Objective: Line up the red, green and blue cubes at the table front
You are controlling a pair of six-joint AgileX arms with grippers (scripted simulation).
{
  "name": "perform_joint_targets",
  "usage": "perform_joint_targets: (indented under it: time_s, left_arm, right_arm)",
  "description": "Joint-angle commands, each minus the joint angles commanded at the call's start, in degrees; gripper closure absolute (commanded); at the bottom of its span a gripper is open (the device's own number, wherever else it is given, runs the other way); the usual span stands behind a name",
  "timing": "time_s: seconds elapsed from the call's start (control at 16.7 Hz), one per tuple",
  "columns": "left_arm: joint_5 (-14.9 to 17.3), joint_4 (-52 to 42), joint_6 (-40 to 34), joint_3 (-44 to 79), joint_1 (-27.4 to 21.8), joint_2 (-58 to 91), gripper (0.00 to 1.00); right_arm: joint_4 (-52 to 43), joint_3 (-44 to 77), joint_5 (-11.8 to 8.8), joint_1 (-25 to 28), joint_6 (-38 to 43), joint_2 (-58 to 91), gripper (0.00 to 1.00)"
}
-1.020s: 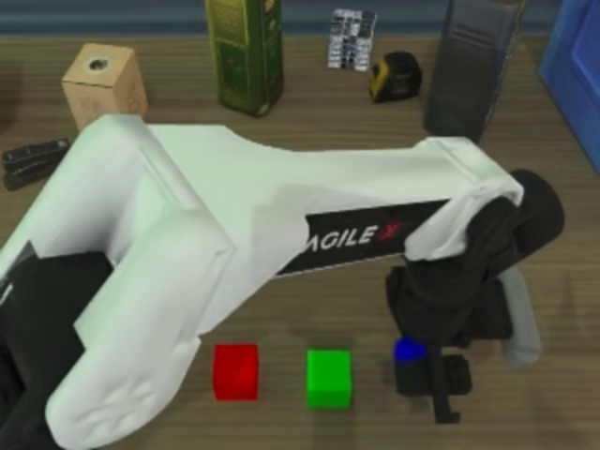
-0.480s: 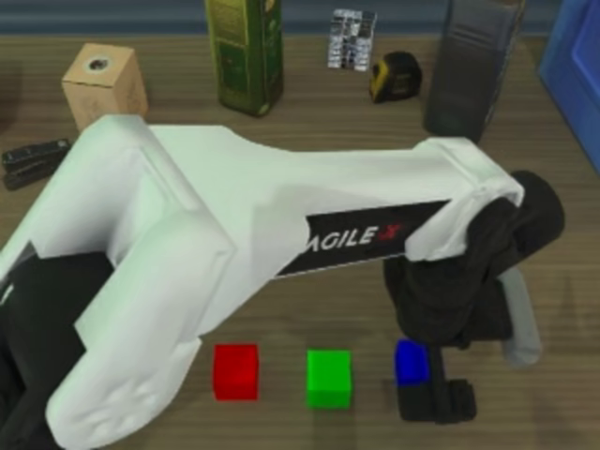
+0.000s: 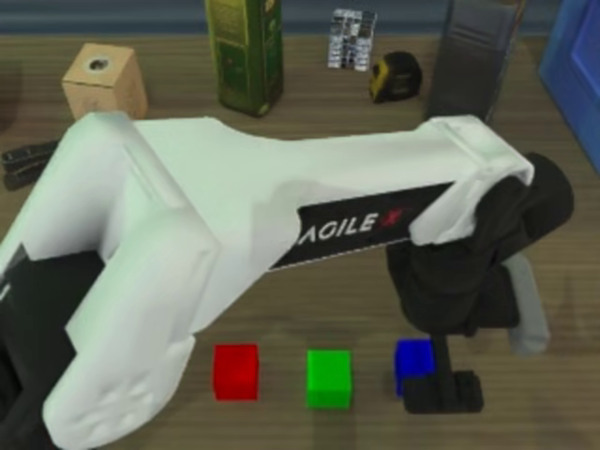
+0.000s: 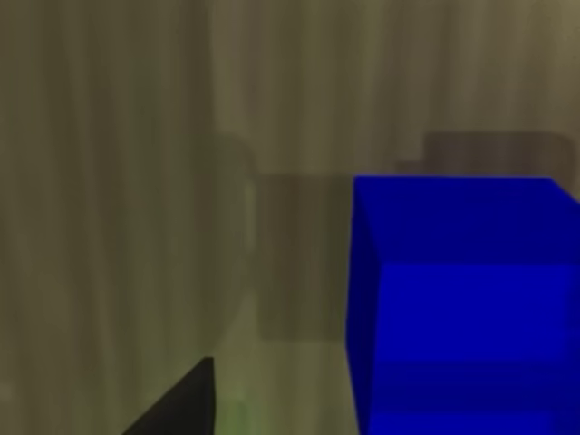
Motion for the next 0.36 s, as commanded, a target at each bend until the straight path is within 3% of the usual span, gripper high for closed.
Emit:
perform_joint_targets:
  time_s: [0.36]
  left_arm:
    - [0.0,-10.0,-0.1,8.0,0.9,-2.0,0.00]
  right_arm:
    - [0.0,0.0,0.0,0.0,0.0,0.0,0.00]
